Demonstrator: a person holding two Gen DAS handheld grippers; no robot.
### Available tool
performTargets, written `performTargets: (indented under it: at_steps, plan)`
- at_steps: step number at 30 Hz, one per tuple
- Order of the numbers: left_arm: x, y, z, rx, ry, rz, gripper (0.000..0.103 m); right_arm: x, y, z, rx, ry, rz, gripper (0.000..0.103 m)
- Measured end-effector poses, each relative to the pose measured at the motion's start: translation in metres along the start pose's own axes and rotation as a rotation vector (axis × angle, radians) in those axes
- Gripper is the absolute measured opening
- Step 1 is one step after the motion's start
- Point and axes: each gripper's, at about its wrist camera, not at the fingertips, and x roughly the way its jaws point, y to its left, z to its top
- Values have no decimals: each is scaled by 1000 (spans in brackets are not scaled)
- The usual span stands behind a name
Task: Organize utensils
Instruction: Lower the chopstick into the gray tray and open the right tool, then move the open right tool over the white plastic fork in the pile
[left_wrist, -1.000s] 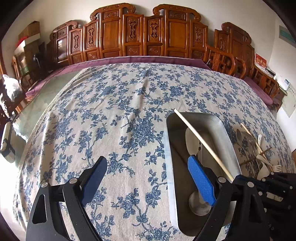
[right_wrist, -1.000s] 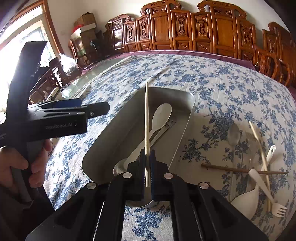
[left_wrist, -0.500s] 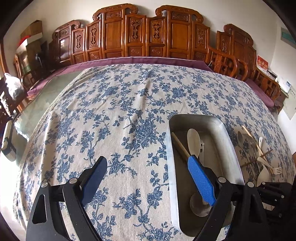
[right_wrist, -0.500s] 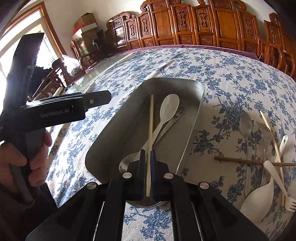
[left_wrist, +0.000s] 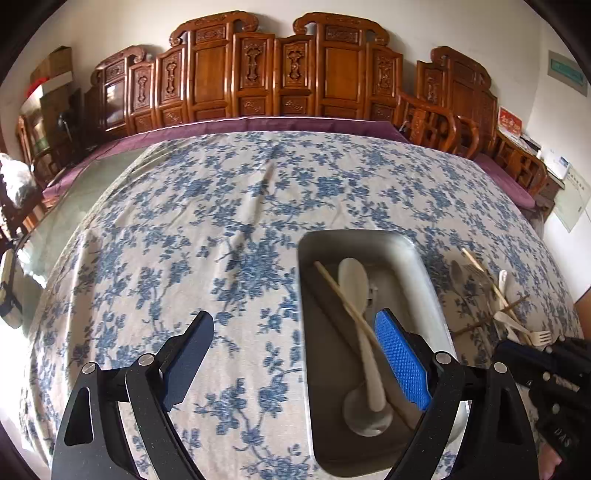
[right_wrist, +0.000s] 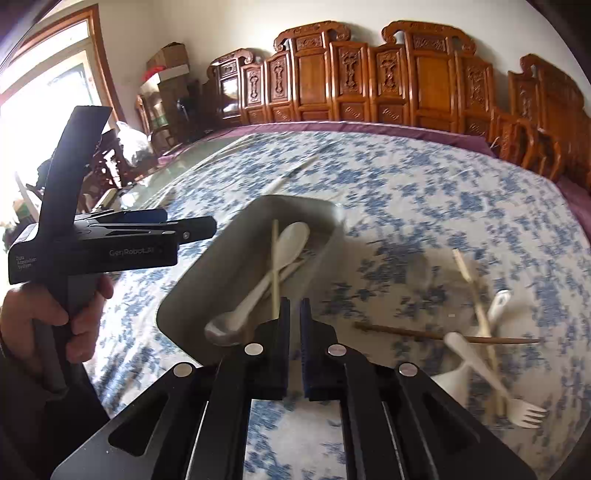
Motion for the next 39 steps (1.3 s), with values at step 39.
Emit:
performTargets:
  at_steps: [39]
  plan:
    - [-20, -105, -32, 213, 0, -193, 85, -47, -156, -83, 56, 101, -295, 34]
